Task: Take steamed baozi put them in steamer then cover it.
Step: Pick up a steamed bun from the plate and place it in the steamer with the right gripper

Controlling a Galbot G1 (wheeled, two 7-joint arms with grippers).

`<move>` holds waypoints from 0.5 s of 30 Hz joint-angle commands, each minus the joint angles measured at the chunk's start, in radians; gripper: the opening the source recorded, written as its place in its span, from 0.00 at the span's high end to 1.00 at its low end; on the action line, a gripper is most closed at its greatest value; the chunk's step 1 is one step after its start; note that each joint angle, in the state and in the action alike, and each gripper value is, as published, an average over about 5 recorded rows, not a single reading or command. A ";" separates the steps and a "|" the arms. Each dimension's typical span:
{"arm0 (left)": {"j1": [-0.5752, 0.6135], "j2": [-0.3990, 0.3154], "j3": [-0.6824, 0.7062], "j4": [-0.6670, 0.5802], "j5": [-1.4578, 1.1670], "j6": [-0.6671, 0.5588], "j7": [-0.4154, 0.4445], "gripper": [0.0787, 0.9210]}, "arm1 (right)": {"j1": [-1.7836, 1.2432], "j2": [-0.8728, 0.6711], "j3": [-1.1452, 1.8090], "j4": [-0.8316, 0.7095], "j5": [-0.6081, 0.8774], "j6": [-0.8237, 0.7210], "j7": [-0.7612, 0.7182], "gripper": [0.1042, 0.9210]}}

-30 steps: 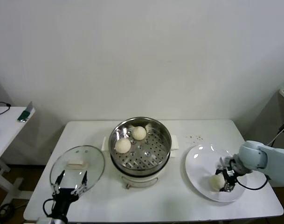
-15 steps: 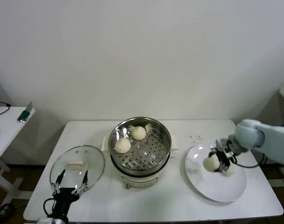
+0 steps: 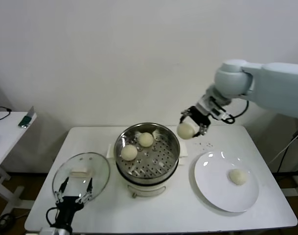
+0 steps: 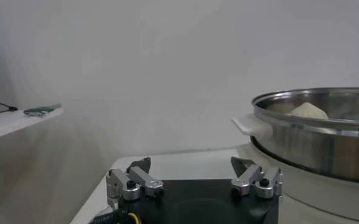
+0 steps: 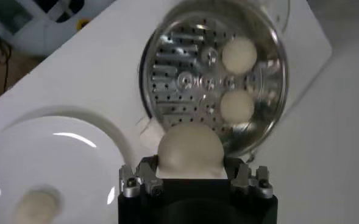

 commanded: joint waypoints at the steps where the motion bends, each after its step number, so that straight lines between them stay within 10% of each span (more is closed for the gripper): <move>1: 0.003 -0.003 -0.006 -0.007 -0.004 0.001 0.000 0.12 | -0.067 0.288 0.039 0.079 -0.174 0.102 0.023 0.27; 15: 0.016 -0.006 -0.021 -0.011 -0.014 -0.002 -0.001 0.12 | -0.331 0.386 0.020 -0.056 -0.382 0.100 0.074 0.28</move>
